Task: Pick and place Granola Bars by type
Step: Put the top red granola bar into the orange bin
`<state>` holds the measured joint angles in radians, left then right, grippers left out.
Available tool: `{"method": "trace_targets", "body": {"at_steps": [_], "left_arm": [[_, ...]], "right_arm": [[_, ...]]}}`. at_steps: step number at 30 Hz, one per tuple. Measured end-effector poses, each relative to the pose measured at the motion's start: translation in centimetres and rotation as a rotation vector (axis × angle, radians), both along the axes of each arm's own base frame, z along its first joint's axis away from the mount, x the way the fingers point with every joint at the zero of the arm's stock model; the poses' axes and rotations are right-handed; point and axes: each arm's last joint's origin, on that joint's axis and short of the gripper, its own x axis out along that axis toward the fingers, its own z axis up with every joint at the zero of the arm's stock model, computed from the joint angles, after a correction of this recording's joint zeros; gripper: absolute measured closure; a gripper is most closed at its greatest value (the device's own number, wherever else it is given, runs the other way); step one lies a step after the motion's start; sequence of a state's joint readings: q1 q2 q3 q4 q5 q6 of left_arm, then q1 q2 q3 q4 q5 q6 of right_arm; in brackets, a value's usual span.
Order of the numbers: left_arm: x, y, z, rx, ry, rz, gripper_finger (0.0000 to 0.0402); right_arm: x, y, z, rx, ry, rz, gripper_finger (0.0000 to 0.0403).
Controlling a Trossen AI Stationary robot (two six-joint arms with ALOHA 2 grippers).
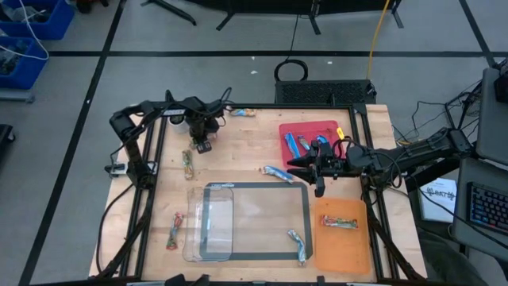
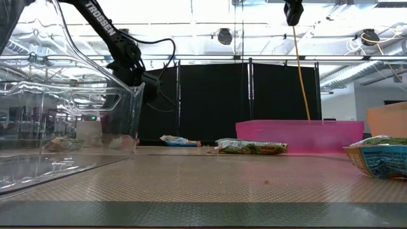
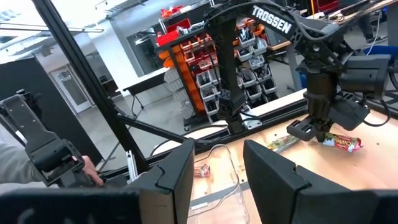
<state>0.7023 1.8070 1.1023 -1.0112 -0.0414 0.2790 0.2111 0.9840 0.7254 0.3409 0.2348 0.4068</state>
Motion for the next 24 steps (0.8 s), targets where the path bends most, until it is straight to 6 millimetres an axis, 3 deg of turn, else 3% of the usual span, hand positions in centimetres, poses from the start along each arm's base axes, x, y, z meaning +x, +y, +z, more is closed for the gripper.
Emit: {"method": "trace_targets", "body": {"at_steps": [6,13,24], "left_arm": [[0.2,-0.8,1.9,0.046,-0.056,-0.027,0.0382],[0.0,-2.0,5.0,0.115,-0.166,-0.014,0.039],[0.1,-5.7,10.0,0.21,-0.392,-0.004,0.0389]], "right_arm": [[0.0,-0.1,0.1,-0.014,-0.014,-0.042,0.0273],[0.0,-0.3,1.1,-0.16,-0.099,-0.068,0.0273],[-0.1,-1.2,2.3,-0.161,-0.233,-0.055,0.0262]]}}
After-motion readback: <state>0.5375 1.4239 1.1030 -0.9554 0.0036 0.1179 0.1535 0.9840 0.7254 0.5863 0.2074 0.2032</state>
